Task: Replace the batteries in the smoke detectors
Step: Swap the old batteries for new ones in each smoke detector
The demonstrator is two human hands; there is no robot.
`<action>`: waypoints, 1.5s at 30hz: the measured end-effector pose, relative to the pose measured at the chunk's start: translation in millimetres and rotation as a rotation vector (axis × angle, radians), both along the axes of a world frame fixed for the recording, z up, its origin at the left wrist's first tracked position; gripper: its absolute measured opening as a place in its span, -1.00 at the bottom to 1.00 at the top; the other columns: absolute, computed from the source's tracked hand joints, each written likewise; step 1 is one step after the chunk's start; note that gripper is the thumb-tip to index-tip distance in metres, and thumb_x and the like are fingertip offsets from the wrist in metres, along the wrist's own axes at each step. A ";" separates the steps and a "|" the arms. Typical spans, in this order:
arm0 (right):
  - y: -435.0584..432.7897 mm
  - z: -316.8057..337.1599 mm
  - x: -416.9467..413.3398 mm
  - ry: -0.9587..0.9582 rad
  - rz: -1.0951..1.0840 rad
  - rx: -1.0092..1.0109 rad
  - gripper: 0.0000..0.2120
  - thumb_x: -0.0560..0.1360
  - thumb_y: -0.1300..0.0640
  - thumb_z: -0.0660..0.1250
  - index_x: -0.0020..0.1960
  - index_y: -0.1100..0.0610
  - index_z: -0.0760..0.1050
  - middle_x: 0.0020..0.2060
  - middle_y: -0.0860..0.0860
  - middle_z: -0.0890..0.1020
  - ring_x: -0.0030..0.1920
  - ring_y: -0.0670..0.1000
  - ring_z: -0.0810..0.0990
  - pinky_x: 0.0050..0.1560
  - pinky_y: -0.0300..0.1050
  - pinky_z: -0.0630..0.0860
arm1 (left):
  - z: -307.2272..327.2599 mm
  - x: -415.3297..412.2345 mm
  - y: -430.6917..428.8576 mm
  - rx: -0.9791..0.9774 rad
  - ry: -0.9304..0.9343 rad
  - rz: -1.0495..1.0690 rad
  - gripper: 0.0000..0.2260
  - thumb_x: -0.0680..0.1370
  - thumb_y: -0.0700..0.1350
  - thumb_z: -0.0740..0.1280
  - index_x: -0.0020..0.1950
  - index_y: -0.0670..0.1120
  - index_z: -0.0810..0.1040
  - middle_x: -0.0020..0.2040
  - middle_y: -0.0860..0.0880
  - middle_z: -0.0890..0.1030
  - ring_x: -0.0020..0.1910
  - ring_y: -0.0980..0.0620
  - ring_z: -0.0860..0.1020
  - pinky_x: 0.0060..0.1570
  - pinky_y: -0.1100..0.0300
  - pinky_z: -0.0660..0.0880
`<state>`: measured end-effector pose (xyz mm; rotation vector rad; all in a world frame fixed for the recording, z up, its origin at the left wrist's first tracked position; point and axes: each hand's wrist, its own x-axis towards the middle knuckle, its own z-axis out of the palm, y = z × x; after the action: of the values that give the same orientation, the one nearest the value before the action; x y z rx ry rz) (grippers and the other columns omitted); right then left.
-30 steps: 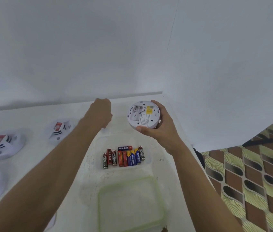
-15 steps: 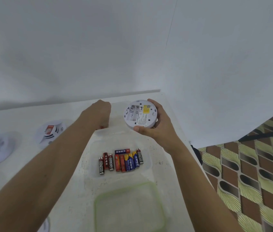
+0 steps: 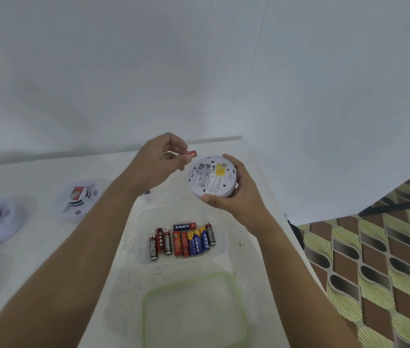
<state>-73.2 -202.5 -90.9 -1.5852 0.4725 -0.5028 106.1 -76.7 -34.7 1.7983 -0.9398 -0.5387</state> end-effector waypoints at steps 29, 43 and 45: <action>7.9 13.1 1.6 -0.039 0.104 -0.028 -0.14 0.26 0.33 0.66 0.45 0.03 0.37 0.26 -0.03 0.57 0.32 0.04 0.54 0.14 0.10 0.65 | -39.6 -36.3 23.7 -0.151 -0.182 -0.020 -0.73 0.60 0.06 0.27 0.28 0.12 0.59 0.30 0.16 0.51 0.26 0.18 0.49 0.07 0.19 0.57; 8.4 5.0 3.9 -0.013 0.119 0.029 -0.14 0.28 0.34 0.64 0.45 -0.03 0.36 0.28 -0.05 0.55 0.31 -0.01 0.55 0.09 0.05 0.67 | -31.6 -11.9 31.6 -0.057 -0.184 0.018 -0.78 0.61 0.01 0.31 0.23 0.15 0.61 0.06 0.27 0.61 0.00 0.29 0.57 -0.13 0.36 0.49; 7.2 6.1 3.6 -0.015 0.113 0.030 -0.14 0.28 0.34 0.64 0.46 -0.04 0.35 0.30 -0.06 0.54 0.33 -0.01 0.53 0.10 0.07 0.66 | -27.5 1.9 34.2 -0.067 -0.287 0.169 -0.84 0.60 -0.05 0.33 0.14 0.09 0.64 -0.01 0.24 0.61 -0.11 0.23 0.55 -0.18 0.42 0.40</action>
<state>-69.5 -195.4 -84.9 -1.5682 0.3747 -0.4196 108.1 -42.5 -62.1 1.9044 -0.9730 -0.1432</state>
